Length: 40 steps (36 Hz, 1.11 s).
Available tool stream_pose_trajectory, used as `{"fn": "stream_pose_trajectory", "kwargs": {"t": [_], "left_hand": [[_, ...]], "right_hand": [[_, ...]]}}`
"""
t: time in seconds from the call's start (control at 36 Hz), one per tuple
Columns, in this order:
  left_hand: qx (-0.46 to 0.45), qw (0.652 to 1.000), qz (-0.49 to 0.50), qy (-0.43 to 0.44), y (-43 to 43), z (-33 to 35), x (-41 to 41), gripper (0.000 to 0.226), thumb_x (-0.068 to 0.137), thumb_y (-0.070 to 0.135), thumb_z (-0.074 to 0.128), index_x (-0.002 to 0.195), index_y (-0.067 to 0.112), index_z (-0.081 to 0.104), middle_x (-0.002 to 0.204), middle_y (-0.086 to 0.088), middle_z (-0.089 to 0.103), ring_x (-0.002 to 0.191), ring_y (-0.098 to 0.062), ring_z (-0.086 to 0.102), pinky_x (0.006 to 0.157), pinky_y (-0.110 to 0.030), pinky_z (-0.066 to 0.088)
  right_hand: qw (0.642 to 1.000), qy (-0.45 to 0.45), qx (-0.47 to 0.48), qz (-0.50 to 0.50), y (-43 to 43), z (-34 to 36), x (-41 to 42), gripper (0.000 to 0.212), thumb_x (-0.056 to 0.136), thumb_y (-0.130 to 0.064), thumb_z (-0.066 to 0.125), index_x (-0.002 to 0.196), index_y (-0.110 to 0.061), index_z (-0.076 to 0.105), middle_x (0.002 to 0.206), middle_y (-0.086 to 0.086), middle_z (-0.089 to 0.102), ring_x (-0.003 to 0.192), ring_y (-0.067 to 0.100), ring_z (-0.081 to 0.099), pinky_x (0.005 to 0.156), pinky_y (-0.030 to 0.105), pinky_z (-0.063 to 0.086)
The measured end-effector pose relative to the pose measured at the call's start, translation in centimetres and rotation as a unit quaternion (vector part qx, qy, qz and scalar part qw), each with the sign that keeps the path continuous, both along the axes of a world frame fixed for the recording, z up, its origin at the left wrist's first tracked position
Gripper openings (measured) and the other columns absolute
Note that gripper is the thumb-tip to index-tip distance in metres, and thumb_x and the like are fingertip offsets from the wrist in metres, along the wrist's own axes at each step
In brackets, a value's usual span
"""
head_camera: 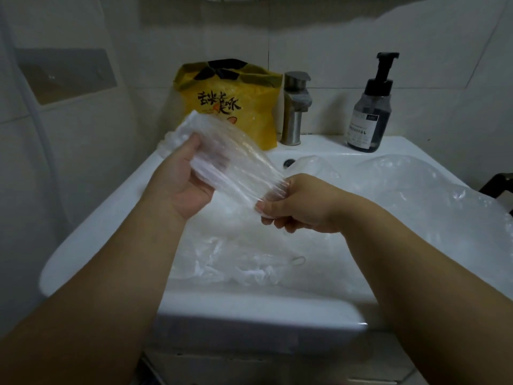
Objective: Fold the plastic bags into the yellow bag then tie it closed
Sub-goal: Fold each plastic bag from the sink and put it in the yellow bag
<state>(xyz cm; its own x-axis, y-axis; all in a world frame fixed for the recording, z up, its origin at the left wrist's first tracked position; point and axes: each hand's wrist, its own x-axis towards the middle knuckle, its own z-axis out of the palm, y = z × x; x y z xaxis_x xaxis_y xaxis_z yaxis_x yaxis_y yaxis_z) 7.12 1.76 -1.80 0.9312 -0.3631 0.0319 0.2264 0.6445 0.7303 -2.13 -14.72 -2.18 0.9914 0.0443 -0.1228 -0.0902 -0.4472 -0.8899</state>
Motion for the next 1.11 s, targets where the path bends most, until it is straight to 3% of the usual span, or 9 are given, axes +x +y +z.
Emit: {"fn": "stream_pose_trajectory", "kwargs": {"t": [0.14,0.22,0.31,0.44,0.53,0.75,0.89,0.97,1.11], "left_hand": [[0.016,1.000,0.014,-0.007,0.7,-0.1,0.4,0.025,0.100,0.027,0.049,0.113,0.010,0.062,0.092,-0.005,0.074,0.080,-0.015,0.073,0.061,-0.028,0.058],[0.054,0.998,0.011,0.027,0.9,-0.5,0.6,0.022,0.100,0.021,0.049,0.115,0.010,0.061,0.094,-0.006,0.072,0.071,-0.014,0.072,0.058,-0.027,0.058],[0.065,0.995,0.005,0.077,1.1,-0.9,1.0,0.021,0.100,0.017,0.049,0.115,0.009,0.062,0.096,-0.007,0.073,0.068,-0.015,0.072,0.060,-0.025,0.059],[0.105,0.985,-0.006,0.138,0.8,-1.2,1.1,0.025,0.097,0.014,0.055,0.121,0.008,0.062,0.099,-0.009,0.072,0.069,-0.017,0.073,0.059,-0.029,0.060],[0.119,0.979,-0.012,0.162,0.9,-1.3,1.4,0.034,0.096,0.015,0.057,0.129,0.008,0.060,0.120,-0.010,0.068,0.103,-0.020,0.069,0.085,-0.034,0.057],[0.148,0.974,-0.009,0.172,1.2,-1.4,1.4,0.034,0.096,0.012,0.057,0.130,0.008,0.059,0.113,-0.009,0.068,0.068,-0.018,0.071,0.049,-0.028,0.058],[0.184,0.969,-0.039,0.159,0.5,-1.2,0.6,0.029,0.096,0.018,0.057,0.121,0.005,0.062,0.108,-0.009,0.071,0.072,-0.017,0.070,0.052,-0.030,0.059],[0.199,0.970,-0.056,0.125,0.5,-1.0,0.5,0.020,0.092,0.017,0.061,0.106,0.005,0.068,0.099,-0.008,0.074,0.073,-0.015,0.070,0.058,-0.025,0.058],[0.246,0.965,-0.067,0.063,0.1,-1.3,0.4,0.031,0.094,0.008,0.057,0.124,0.001,0.060,0.113,-0.011,0.069,0.095,-0.019,0.068,0.063,-0.022,0.058]], "right_hand": [[0.999,0.003,0.020,0.024,0.0,0.4,-0.3,0.021,0.086,-0.028,0.067,0.084,-0.007,0.064,0.073,0.002,0.067,0.059,0.008,0.056,0.054,0.018,0.050],[0.980,0.012,0.200,0.018,-0.1,1.1,-0.3,0.050,0.083,-0.053,0.052,0.112,-0.012,0.058,0.087,0.008,0.067,0.067,0.015,0.061,0.057,0.026,0.052],[0.940,-0.027,0.339,-0.021,-0.5,1.8,-0.3,0.040,0.099,-0.030,0.035,0.136,-0.019,0.043,0.108,0.016,0.063,0.069,0.022,0.066,0.060,0.035,0.053],[0.986,-0.164,0.035,-0.015,-0.2,1.0,-0.5,0.081,0.086,0.015,0.044,0.126,-0.055,0.037,0.146,-0.010,0.039,0.108,0.011,0.055,0.070,0.030,0.056],[0.981,-0.189,-0.026,0.040,0.3,0.9,-0.7,0.078,0.084,0.012,0.054,0.117,-0.057,0.039,0.153,-0.017,0.024,0.133,0.014,0.038,0.087,0.027,0.051],[0.975,-0.188,-0.106,0.046,0.1,0.7,-0.5,0.065,0.084,-0.013,0.070,0.112,-0.061,0.037,0.159,-0.011,0.012,0.140,0.019,0.031,0.101,0.028,0.041],[0.965,-0.227,-0.111,0.075,1.3,0.8,-0.8,0.029,0.087,-0.018,0.067,0.101,-0.042,0.062,0.146,-0.007,0.042,0.128,0.000,0.042,0.101,0.023,0.043],[0.976,-0.195,-0.084,0.049,1.4,0.8,-0.8,0.008,0.088,-0.028,0.064,0.086,-0.035,0.067,0.094,-0.022,0.066,0.082,-0.011,0.058,0.075,0.008,0.047],[0.978,-0.196,-0.071,0.018,1.4,0.7,-0.6,0.021,0.091,-0.035,0.059,0.088,-0.019,0.072,0.071,-0.013,0.065,0.060,-0.002,0.055,0.058,0.010,0.042]]}}
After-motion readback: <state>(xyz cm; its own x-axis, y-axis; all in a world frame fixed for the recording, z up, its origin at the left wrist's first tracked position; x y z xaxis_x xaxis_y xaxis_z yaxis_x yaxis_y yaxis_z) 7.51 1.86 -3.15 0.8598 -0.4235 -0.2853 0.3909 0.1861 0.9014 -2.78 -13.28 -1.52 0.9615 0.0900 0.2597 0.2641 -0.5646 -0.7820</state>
